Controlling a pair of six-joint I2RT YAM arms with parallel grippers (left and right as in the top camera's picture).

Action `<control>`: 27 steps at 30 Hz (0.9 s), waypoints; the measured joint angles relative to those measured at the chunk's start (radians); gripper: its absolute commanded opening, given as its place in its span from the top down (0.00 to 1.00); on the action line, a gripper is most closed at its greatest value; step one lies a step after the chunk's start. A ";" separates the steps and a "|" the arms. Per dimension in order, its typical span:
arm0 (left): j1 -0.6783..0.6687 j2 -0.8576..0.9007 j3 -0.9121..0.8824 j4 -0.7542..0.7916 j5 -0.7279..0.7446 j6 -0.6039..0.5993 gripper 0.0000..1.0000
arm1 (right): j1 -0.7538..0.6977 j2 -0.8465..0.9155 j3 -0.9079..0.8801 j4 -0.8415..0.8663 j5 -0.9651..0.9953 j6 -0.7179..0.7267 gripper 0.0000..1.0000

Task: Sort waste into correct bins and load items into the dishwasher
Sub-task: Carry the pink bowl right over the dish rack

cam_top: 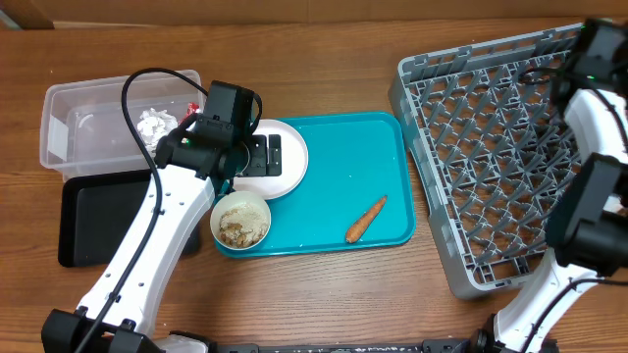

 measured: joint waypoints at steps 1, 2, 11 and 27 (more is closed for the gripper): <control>0.000 0.000 0.000 -0.001 0.000 0.000 0.00 | 0.007 0.010 0.000 -0.014 -0.002 0.004 0.96; 0.000 0.000 0.000 -0.003 0.000 0.000 0.00 | 0.016 0.016 -0.001 -0.027 0.007 0.013 0.96; 0.000 0.000 0.000 -0.003 0.000 0.000 0.00 | 0.063 0.013 0.000 -0.147 0.020 0.080 0.96; 0.000 0.000 0.000 0.001 0.000 0.000 0.00 | 0.170 -0.002 -0.002 -0.284 -0.106 0.182 0.34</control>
